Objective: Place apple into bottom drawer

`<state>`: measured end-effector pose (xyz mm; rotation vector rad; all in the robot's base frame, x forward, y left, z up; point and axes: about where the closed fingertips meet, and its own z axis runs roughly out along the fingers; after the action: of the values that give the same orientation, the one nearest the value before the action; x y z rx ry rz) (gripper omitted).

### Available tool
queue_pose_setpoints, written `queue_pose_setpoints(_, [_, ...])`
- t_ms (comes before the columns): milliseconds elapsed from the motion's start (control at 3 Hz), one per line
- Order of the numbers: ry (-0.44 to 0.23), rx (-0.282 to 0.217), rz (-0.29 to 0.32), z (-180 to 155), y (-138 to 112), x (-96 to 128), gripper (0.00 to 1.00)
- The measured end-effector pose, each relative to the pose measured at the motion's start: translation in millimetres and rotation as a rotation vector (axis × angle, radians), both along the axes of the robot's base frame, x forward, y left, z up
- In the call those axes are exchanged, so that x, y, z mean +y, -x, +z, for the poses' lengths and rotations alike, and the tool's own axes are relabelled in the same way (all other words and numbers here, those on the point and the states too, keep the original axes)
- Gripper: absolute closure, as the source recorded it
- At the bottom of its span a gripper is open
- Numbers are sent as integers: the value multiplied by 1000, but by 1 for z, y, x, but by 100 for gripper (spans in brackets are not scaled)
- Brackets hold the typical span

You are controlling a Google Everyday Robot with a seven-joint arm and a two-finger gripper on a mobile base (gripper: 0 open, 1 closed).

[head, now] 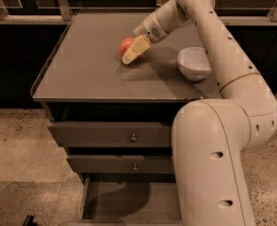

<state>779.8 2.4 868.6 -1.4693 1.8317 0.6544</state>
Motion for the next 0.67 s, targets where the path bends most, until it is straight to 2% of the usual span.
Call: queue_pose_setpoints(667, [0, 0, 0, 0, 0, 0, 43])
